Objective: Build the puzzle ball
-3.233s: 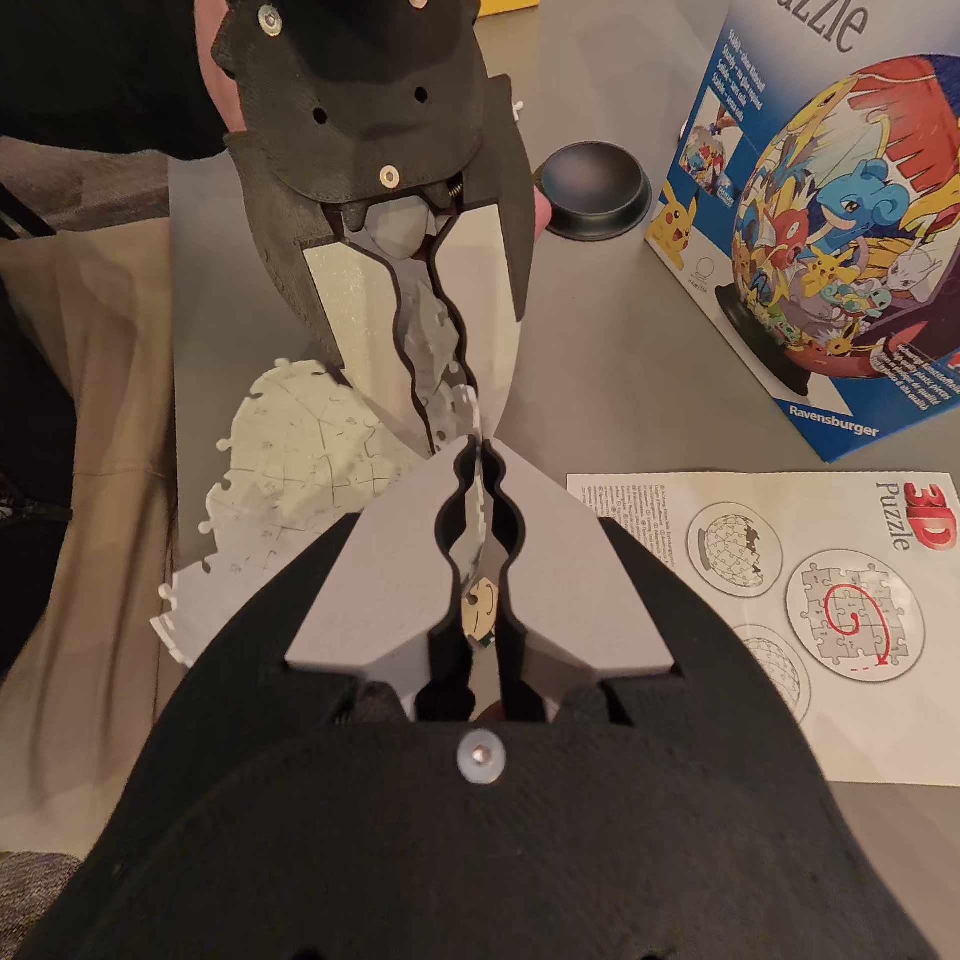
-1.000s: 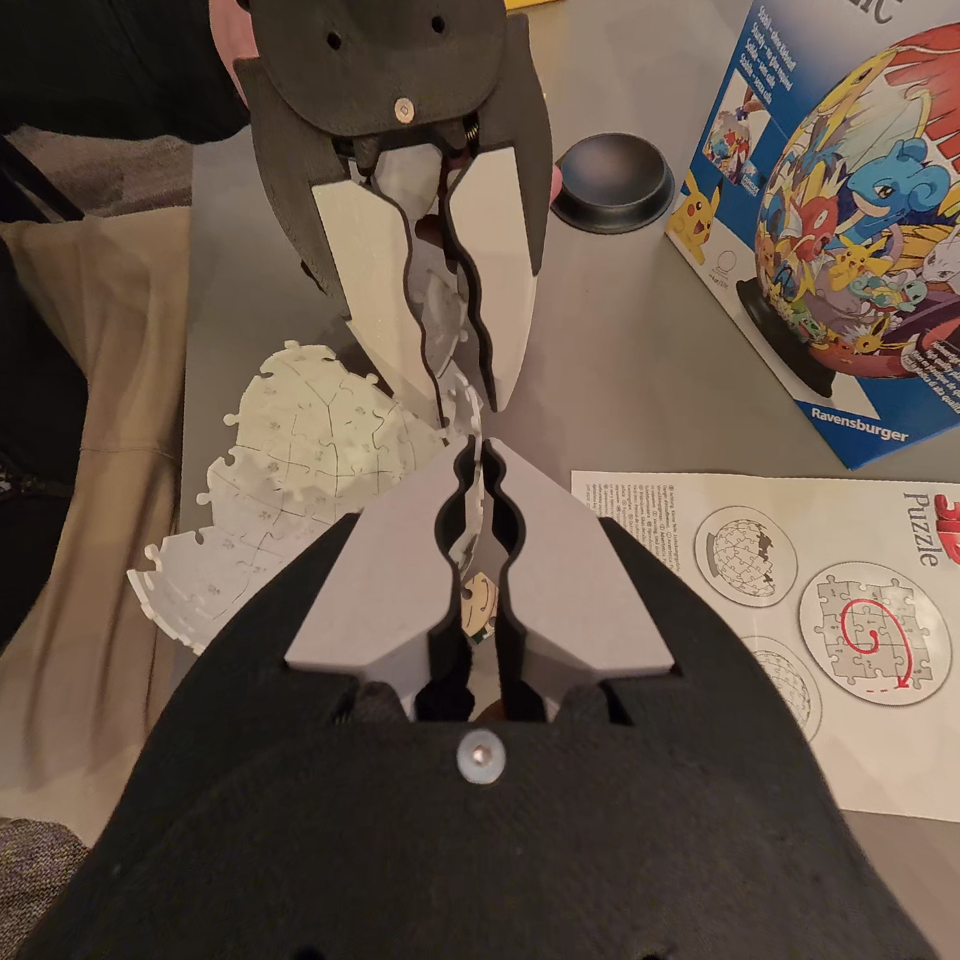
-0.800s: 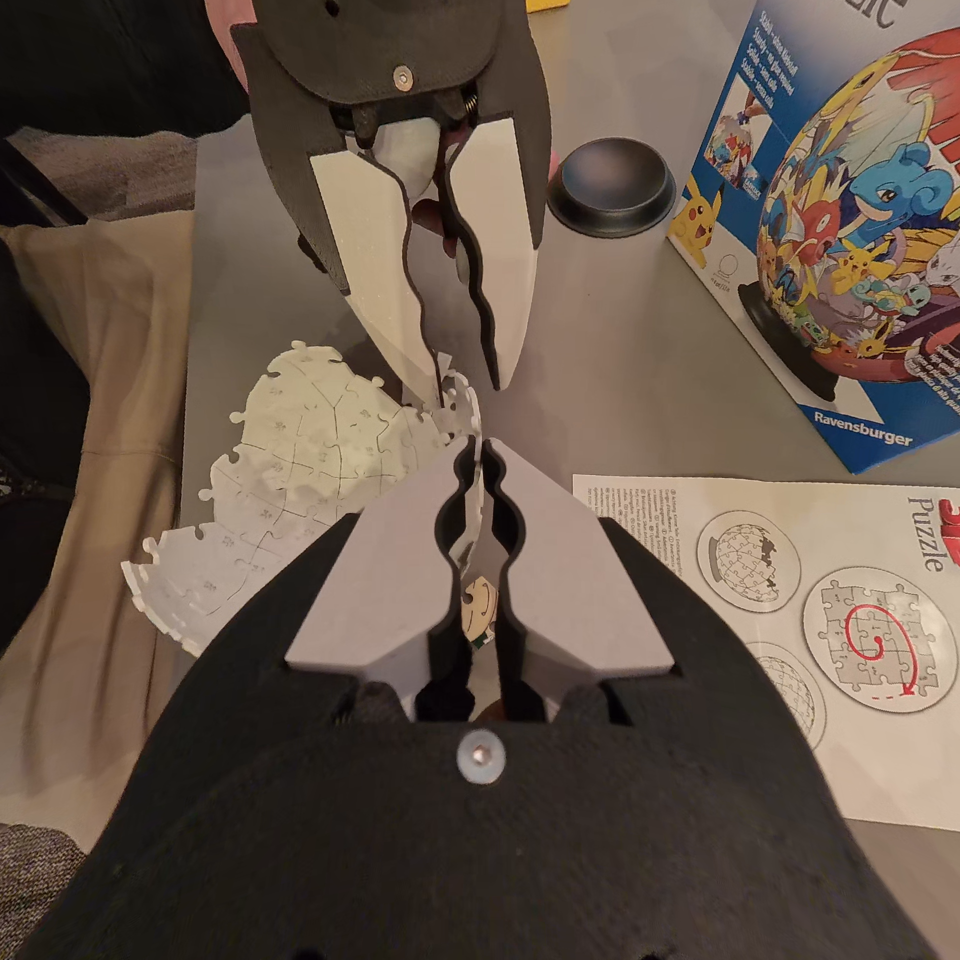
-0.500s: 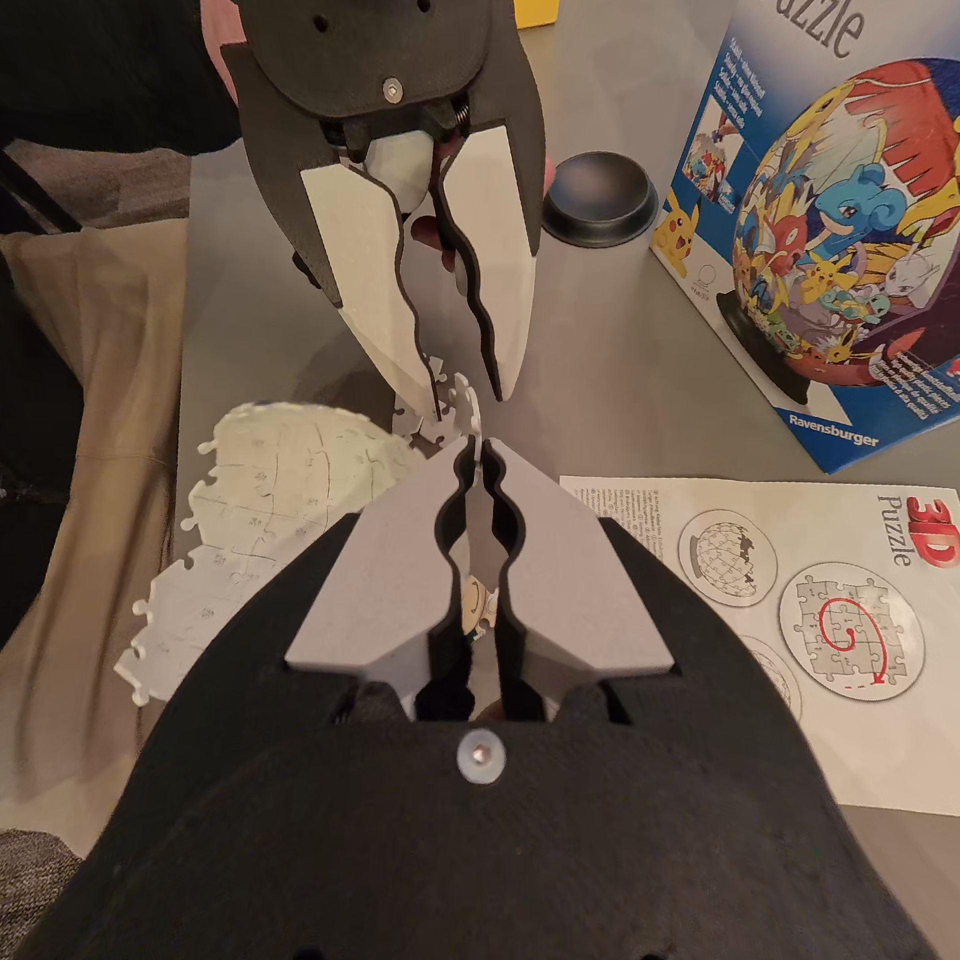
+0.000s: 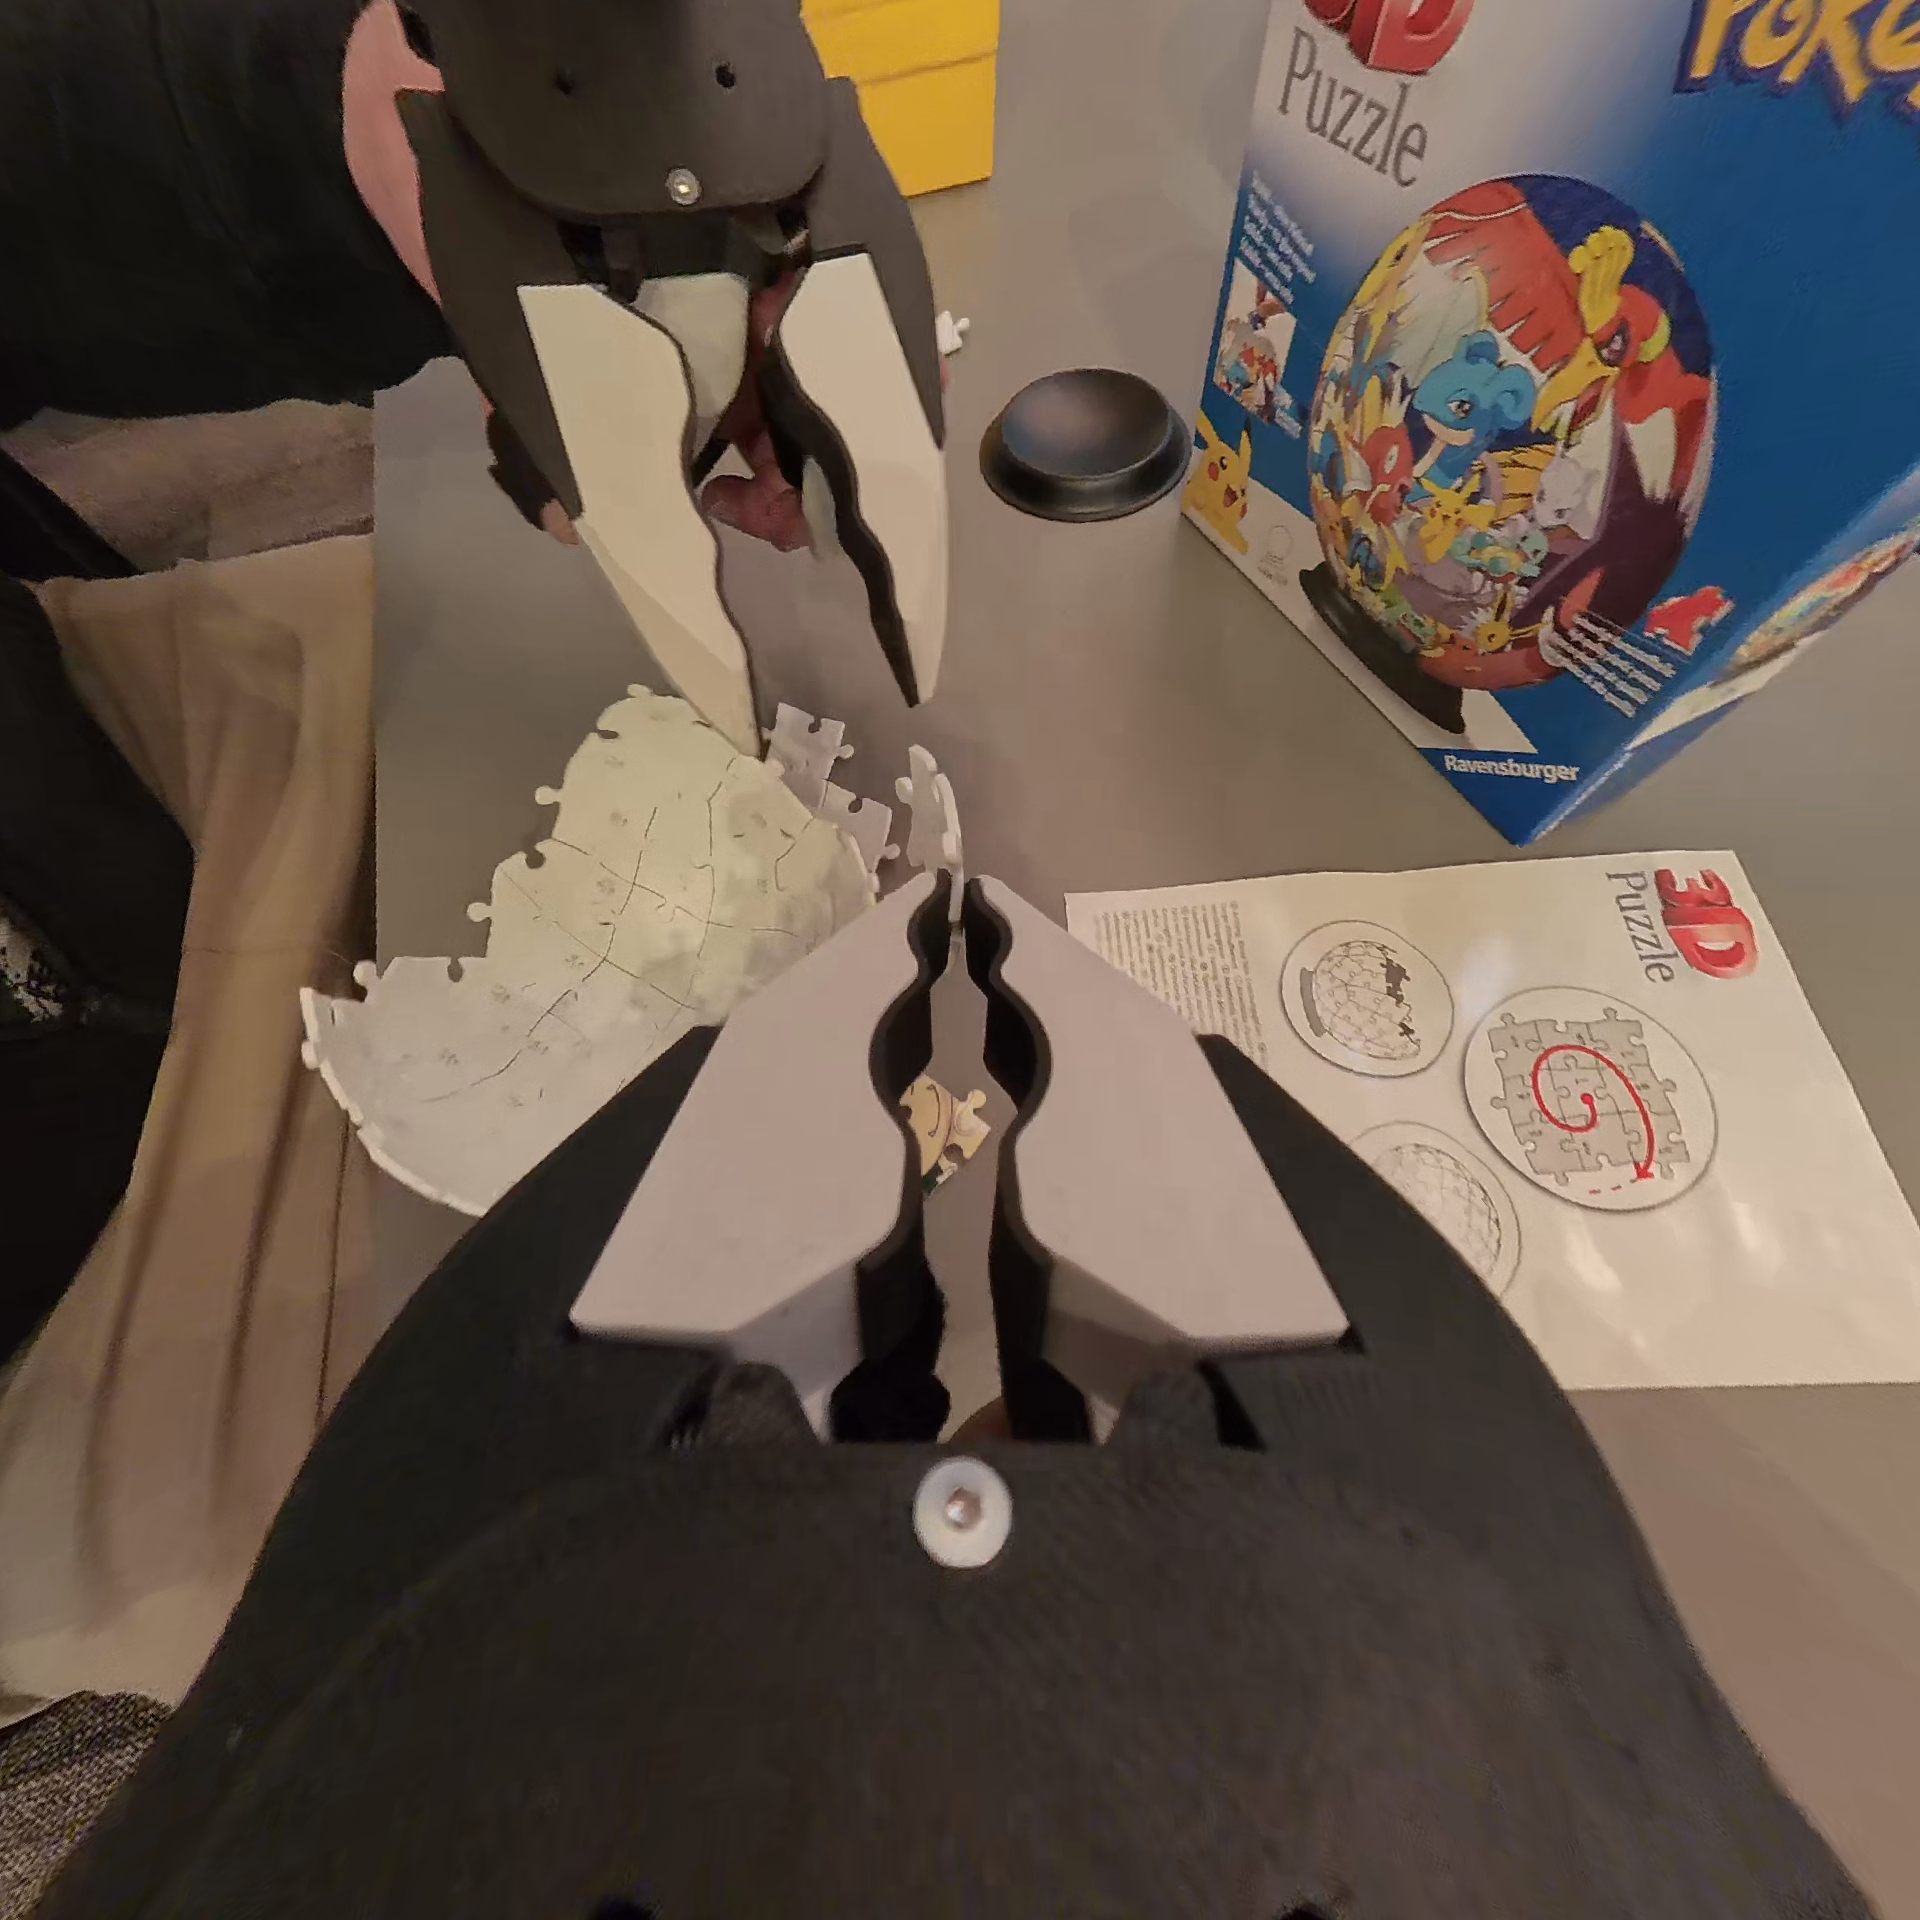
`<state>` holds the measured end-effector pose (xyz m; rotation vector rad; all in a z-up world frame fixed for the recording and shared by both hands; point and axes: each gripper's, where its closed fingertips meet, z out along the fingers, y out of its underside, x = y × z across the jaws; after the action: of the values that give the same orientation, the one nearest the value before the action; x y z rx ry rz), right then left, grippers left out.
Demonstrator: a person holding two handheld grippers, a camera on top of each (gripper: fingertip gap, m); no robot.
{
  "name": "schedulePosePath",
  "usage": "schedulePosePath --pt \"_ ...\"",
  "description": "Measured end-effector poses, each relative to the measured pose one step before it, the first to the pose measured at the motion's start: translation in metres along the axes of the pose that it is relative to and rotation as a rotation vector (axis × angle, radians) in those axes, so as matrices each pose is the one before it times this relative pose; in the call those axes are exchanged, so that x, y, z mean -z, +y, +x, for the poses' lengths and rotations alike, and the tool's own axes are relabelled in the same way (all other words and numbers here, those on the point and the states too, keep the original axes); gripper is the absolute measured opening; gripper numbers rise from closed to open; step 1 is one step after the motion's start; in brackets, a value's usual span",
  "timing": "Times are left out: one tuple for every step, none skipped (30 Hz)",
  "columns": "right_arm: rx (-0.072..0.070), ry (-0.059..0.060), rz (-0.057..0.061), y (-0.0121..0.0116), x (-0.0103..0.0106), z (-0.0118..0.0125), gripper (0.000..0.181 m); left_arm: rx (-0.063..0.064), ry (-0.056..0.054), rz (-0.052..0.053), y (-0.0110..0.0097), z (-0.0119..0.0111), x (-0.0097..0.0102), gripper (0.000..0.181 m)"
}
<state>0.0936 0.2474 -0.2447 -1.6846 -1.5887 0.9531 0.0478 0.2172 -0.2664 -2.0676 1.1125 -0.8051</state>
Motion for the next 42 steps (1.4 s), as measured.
schedulePosePath --pt "-0.0023 0.0045 0.0020 -0.00001 0.00207 0.00021 0.000 0.0053 -0.0035 -0.0018 0.00155 0.00357 0.00122 0.043" --pt "-0.0004 0.0041 0.0032 -0.00016 0.00198 0.00000 0.000 0.0049 0.0008 0.0033 0.00114 0.00500 0.00167 0.045" --pt "-0.0013 0.0027 0.0024 -0.00013 0.00196 -0.00006 0.000 0.0109 -0.0057 0.0082 0.00094 0.00430 0.00196 0.047" --pt "-0.0018 0.0039 0.0028 -0.00007 0.00197 0.00030 0.000 0.0182 -0.0068 0.0084 0.00148 0.00454 0.00173 0.049" --pt "-0.0034 0.0049 0.0022 -0.00001 0.00203 0.00074 0.000 0.0201 -0.0019 0.0095 0.00145 0.00636 0.00185 0.053" --pt "-0.0009 0.0047 0.0044 -0.00048 0.00233 0.00046 0.000 0.0177 -0.0135 0.0167 0.00072 0.00524 0.00213 0.058" --pt "-0.0008 0.0032 0.0071 -0.00114 0.00244 0.00015 0.000 0.0159 -0.0173 0.0236 0.00074 0.00456 0.00227 0.061" --pt "-0.0010 0.0040 0.0072 -0.00129 0.00226 0.00035 0.000 0.0231 -0.0021 0.0229 0.00154 0.00645 0.00195 0.066" --pt "0.0001 0.0045 0.0047 -0.00097 0.00221 0.00041 0.000 0.0252 0.0068 0.0152 0.00285 0.00717 0.00123 0.070" --pt "0.0007 0.0052 0.0030 -0.00048 0.00182 0.00068 0.000 0.0224 -0.0133 0.0123 0.00317 0.00321 0.00029 0.073" --pt "-0.0007 0.0040 0.0036 -0.00042 0.00145 0.00054 0.000 0.0162 -0.0333 0.0129 0.00319 -0.00067 -0.00089 0.075" --pt "-0.0012 0.0018 0.0035 -0.00022 0.00099 0.00010 0.000 0.0123 -0.0310 0.0138 0.00315 -0.00146 -0.00204 0.076" --pt "-0.0014 0.0015 0.0018 -0.00021 0.00032 0.00002 0.000 0.0218 -0.0370 0.0026 0.00484 -0.00409 -0.00366 0.076" --pt "0.0004 0.0006 0.0003 -0.00010 -0.00019 -0.00039 0.000 0.0245 -0.0377 -0.0103 0.00621 -0.00562 -0.00488 0.076" --pt "0.0021 0.0005 -0.0014 -0.00011 -0.00057 -0.00092 0.000 0.0084 -0.0314 -0.0117 0.00522 -0.00474 -0.00463 0.077" --pt "0.0026 0.0018 -0.0040 0.00026 -0.00039 -0.00082 0.000 -0.0048 -0.0363 -0.0072 0.00290 -0.00546 -0.00336 0.076" --pt "0.0019 0.0021 -0.0034 0.00038 -0.00008 -0.00079 0.001 -0.0091 -0.0340 -0.0046 0.00115 -0.00548 -0.00293 0.072" --pt "0.0010 -0.0007 0.0002 0.00003 0.00037 -0.00101 0.001 -0.0046 -0.0161 -0.0091 0.00130 -0.00287 -0.00318 0.067" --pt "0.0004 -0.0002 0.0028 -0.00020 0.00080 -0.00086 0.000 0.0069 0.0000 -0.0094 0.00068 -0.00027 -0.00337 0.063" --pt "-0.0003 0.0022 0.0018 0.00011 0.00099 -0.00026 0.000 0.0073 -0.0035 -0.0007 -0.00062 -0.00001 -0.00292 0.056" --pt "-0.0017 0.0037 0.0004 0.00056 0.00123 0.00048 0.000 -0.0005 -0.0109 -0.0110 0.00077 -0.00063 -0.00324 0.051" --pt "-0.0014 0.0027 0.0014 0.00052 0.00111 0.00027 0.001 -0.0096 -0.0188 -0.0191 0.00139 -0.00140 -0.00303 0.048" --pt "-0.0016 0.0009 0.0031 0.00028 0.00099 0.00001 0.000 -0.0140 -0.0227 -0.0097 0.00000 -0.00130 -0.00226 0.042" --pt "-0.0022 0.0011 0.0028 0.00038 0.00074 0.00010 0.000 -0.0108 -0.0190 0.0024 -0.00216 -0.00061 -0.00122 0.037" --pt "-0.0017 0.0016 0.0000 0.00072 0.00026 0.00028 0.000 -0.0096 -0.0138 -0.0012 -0.00195 -0.00008 -0.00115 0.033" --pt "-0.0001 0.0006 -0.0024 0.00109 0.00008 0.00004 0.001 -0.0082 -0.0170 -0.0088 -0.00099 -0.00125 -0.00129 0.029" --pt "0.0002 -0.0004 -0.0014 0.00075 -0.00012 0.00010 0.000 -0.0131 -0.0243 -0.0082 -0.00104 -0.00241 -0.00091 0.023" --pt "-0.0011 0.0003 0.0013 0.00015 -0.00008 0.00030 0.000 -0.0238 -0.0283 -0.0084 -0.00068 -0.00276 -0.00079 0.018" --pt "-0.0014 0.0009 0.0021 -0.00009 0.00005 0.00045 0.000 -0.0281 -0.0296 -0.0078 -0.00054 -0.00285 -0.00073 0.015" --pt "-0.0003 -0.0003 0.0022 -0.00034 0.00020 0.00005 0.000 -0.0206 -0.0225 -0.0039 -0.00067 -0.00199 -0.00062 0.010" --pt "0.0001 -0.0002 0.0026 -0.00037 0.00040 0.00001 0.000 -0.0109 0.0023 -0.0004 -0.00102 0.00123 -0.00062 0.007" --pt "-0.0002 0.0010 0.0019 -0.00027 0.00045 0.00005 0.000 -0.0028 0.0006 -0.0016 -0.00073 0.00058 -0.00070 0.006" --pt "-0.0005 0.0026 0.0020 -0.00037 0.00050 0.00034 0.000 -0.0056 -0.0043 0.0035 -0.00089 -0.00039 -0.00039 0.006" --pt "-0.0018 0.0020 0.0020 -0.00038 0.00049 0.00016 0.000 -0.0098 -0.0078 0.0007 -0.00029 -0.00102 -0.00021 0.005" --pt "-0.0025 0.0017 0.0005 -0.00003 0.00020 -0.00012 0.000 -0.0087 -0.0086 0.0014 -0.00035 -0.00125 0.00006 0.005" --pt "-0.0033 0.0015 0.0011 0.00018 0.00002 -0.00059 0.000 -0.0082 -0.0061 0.0028 -0.00053 -0.00131 0.00037 0.005" --pt "-0.0025 0.0003 0.0009 0.00059 -0.00014 -0.00097 0.000 -0.0080 -0.0089 0.0026 -0.00052 -0.00203 0.00092 0.005" --pt "-0.0033 0.0023 -0.0002 0.00096 -0.00008 -0.00072 0.001 -0.0069 -0.0082 0.0038 -0.00062 -0.00224 0.00129 0.005" --pt "-0.0050 0.0029 0.0002 0.00105 0.00000 -0.00033 0.000 -0.0019 -0.0023 0.0041 -0.00087 -0.00163 0.00126 0.004" --pt "-0.0050 0.0013 0.0002 0.00117 0.00003 -0.00042 0.000 0.0024 -0.0010 0.0048 -0.00086 -0.00150 0.00112 0.004" --pt "-0.0042 0.0027 -0.0008 0.00131 0.00010 -0.00007 0.000 0.0033 -0.0031 0.0037 -0.00036 -0.00167 0.00086 0.004" --pt "-0.0040 0.0040 -0.0021 0.00116 0.00024 0.00029 0.000 -0.0013 -0.0002 0.0020 -0.00008 -0.00118 0.00052 0.004"
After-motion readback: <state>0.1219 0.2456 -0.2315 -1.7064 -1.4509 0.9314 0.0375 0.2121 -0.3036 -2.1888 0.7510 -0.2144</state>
